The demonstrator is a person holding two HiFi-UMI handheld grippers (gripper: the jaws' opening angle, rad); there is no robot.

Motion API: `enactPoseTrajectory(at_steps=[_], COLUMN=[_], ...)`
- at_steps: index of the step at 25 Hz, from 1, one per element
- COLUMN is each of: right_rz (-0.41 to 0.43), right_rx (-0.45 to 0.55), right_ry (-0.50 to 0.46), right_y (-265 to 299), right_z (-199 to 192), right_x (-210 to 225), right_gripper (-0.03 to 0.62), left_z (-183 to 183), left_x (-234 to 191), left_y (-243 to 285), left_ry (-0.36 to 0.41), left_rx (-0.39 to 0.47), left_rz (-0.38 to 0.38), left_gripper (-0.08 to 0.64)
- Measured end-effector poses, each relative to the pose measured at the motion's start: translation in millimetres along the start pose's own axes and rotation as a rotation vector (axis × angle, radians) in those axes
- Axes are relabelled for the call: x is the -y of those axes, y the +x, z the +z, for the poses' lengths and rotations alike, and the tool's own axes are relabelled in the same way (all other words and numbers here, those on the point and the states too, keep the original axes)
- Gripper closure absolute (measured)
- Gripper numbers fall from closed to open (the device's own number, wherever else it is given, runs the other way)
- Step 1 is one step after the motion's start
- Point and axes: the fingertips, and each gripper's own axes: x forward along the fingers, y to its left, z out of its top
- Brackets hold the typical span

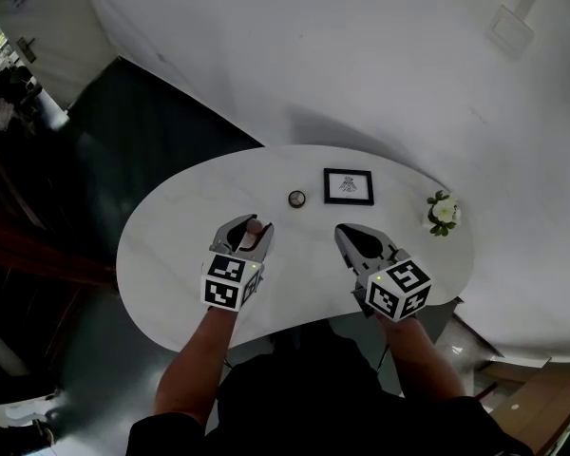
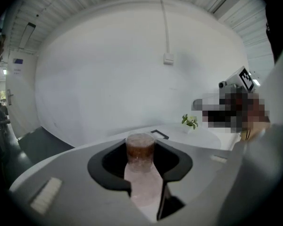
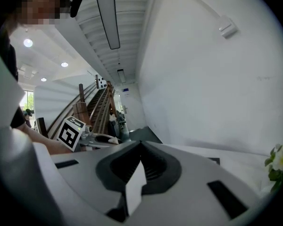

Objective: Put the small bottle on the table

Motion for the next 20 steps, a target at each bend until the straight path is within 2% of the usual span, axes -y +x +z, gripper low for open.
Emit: enactPoseTrajectory(at_steps=[10,14,20], right_rz=[0.003,0.054,0.082], right_rx=[-0.072,-0.111,-0.127], right_ry=[0.073,0.049,0.044], right_y=[17,35,50], right_z=[-14,-10,-16], right_x=[52,48,40], right_gripper=[0.586,0.586,0.586], left_z=[-24,-35,-61], left_x=[1,1,-6], left_y=[64,75,92], left_ry=[-0.025,-0.010,-0.065], left_rx=[-0.058,-0.059,-0.083], left_rz=[-0.009,-0.004,0.010], left_gripper=[0.413,0.413,0.413])
